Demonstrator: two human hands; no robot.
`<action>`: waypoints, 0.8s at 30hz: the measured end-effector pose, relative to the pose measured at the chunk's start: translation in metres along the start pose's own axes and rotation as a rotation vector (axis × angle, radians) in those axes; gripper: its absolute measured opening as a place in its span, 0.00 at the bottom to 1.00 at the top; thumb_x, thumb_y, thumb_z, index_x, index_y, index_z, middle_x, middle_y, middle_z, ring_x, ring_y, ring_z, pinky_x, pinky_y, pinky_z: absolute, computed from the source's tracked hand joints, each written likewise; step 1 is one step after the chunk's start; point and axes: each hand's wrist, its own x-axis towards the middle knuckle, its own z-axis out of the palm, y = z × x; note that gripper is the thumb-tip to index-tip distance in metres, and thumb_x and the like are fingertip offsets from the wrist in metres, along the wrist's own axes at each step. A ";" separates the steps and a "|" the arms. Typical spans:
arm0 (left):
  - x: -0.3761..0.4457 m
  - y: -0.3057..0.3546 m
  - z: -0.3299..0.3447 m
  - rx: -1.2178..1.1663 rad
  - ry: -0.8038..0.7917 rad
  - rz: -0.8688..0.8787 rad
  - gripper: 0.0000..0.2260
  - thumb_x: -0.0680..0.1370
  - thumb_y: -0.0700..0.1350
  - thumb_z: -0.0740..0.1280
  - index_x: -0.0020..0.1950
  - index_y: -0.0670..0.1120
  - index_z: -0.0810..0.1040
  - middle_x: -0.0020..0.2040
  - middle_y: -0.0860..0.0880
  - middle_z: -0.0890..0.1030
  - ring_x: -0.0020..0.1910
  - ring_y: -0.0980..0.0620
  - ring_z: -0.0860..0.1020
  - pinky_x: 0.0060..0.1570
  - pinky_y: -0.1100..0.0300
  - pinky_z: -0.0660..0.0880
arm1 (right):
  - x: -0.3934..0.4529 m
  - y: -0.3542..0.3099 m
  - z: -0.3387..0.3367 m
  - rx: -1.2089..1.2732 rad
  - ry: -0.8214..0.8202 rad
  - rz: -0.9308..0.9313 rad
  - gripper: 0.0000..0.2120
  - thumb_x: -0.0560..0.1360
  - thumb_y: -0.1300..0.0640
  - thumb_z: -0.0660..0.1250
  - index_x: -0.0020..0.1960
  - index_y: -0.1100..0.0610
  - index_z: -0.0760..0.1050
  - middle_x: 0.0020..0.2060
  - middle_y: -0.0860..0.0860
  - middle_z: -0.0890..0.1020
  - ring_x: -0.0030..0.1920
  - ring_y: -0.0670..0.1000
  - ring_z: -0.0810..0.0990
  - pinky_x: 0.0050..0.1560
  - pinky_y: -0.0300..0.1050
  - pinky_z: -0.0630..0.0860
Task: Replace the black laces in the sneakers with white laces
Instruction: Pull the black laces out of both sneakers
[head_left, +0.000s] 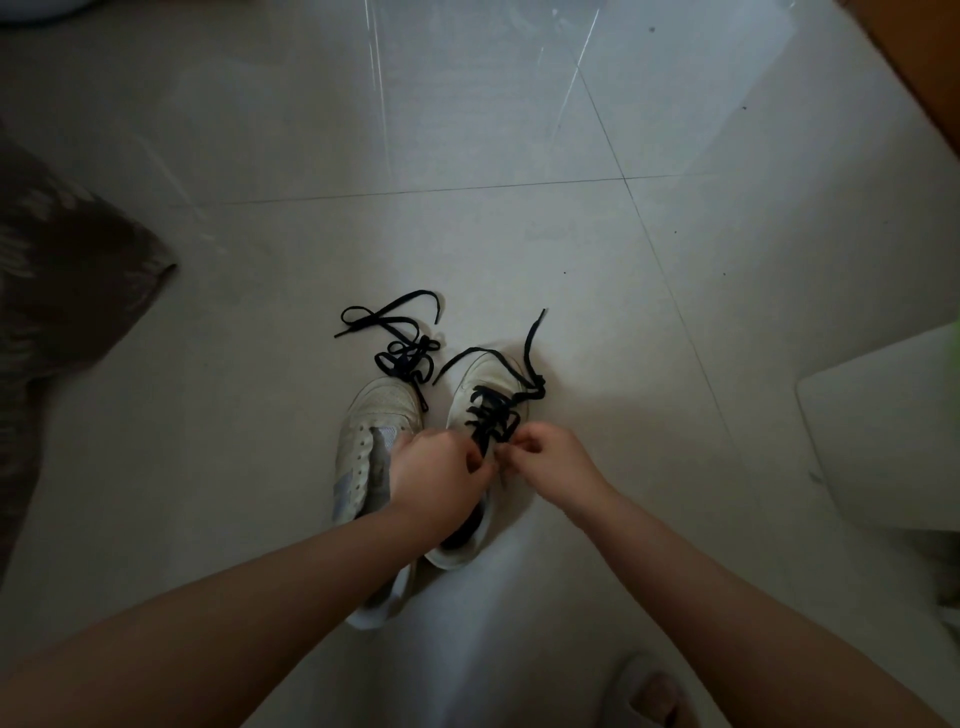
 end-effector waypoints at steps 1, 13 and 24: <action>0.000 -0.001 0.001 -0.002 0.008 -0.002 0.16 0.77 0.58 0.61 0.39 0.50 0.80 0.37 0.53 0.80 0.42 0.56 0.76 0.58 0.57 0.63 | 0.003 -0.001 -0.003 -0.057 0.038 -0.042 0.04 0.74 0.58 0.69 0.42 0.58 0.77 0.35 0.53 0.81 0.35 0.48 0.78 0.35 0.36 0.70; 0.003 -0.001 -0.002 -0.076 0.017 -0.041 0.15 0.77 0.58 0.63 0.36 0.51 0.78 0.34 0.53 0.80 0.38 0.57 0.76 0.57 0.57 0.64 | -0.008 0.003 0.004 0.279 -0.014 0.075 0.05 0.75 0.54 0.69 0.43 0.55 0.78 0.39 0.52 0.83 0.34 0.44 0.79 0.31 0.30 0.71; 0.002 -0.003 -0.004 -0.106 0.005 -0.027 0.14 0.76 0.57 0.65 0.35 0.51 0.78 0.35 0.53 0.80 0.37 0.56 0.76 0.59 0.57 0.66 | 0.008 -0.002 0.001 0.196 0.203 0.079 0.07 0.75 0.60 0.65 0.39 0.56 0.78 0.33 0.51 0.79 0.36 0.49 0.76 0.40 0.41 0.72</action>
